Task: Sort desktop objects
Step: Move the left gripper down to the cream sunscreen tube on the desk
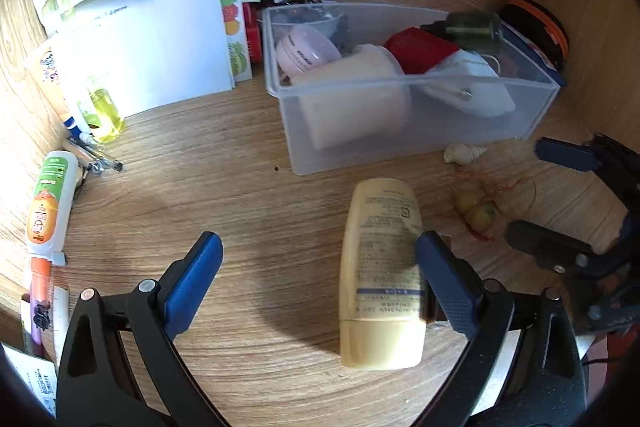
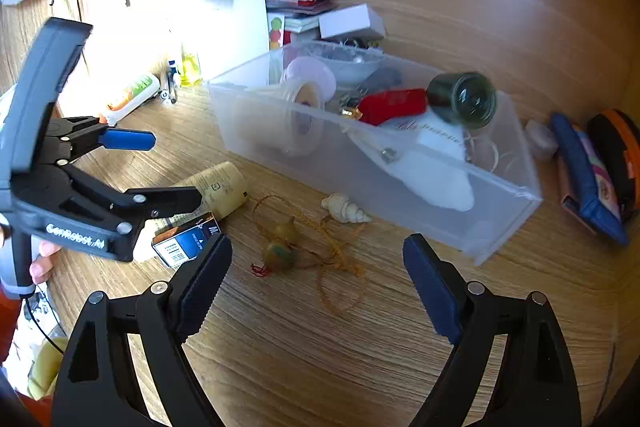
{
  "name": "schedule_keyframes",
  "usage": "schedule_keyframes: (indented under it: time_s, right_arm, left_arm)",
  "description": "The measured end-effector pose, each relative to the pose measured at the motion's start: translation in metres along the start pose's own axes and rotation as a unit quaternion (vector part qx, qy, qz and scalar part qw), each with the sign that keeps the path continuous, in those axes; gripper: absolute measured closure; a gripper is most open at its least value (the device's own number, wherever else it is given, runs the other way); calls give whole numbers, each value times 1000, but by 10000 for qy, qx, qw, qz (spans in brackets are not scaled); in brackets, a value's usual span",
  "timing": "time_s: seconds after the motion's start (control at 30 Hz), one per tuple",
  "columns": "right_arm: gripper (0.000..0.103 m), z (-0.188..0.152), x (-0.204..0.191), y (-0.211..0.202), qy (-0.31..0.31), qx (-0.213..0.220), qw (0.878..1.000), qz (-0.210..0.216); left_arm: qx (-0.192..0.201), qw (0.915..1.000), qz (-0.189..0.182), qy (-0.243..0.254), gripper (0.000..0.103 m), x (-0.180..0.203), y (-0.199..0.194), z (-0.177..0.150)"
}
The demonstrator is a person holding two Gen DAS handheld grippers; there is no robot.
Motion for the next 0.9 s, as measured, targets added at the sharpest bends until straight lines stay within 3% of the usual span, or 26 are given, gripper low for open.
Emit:
schedule_keyframes:
  time_s: [0.37,0.47,0.77,0.9]
  right_arm:
    - [26,3,-5,21,113,-450,9985,301]
    - [34,2,-5,27,189,-605,9971,417]
    - [53,4,-8,34,122,-687,9966,429]
    - [55,3,-11,35,20,-697,9964,479]
  left_arm:
    - [-248,9992,109,293,4,14,20,-4]
    - [-209,9992,131,318,6,13,19,-4]
    - [-51,9985,-88,533,31,24,14,-5]
    - [-67,9979,-370,533,48,26,13,-6]
Point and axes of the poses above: each gripper's, at about its wrist camera, not at the fingertips, and y roughly the way its jaws point, x to its right, z to its top, the point moved 3 cm from there along y, roughly the way its jaws point, and after that the axes turned 9 degrees about x, right-handed, at the moved point
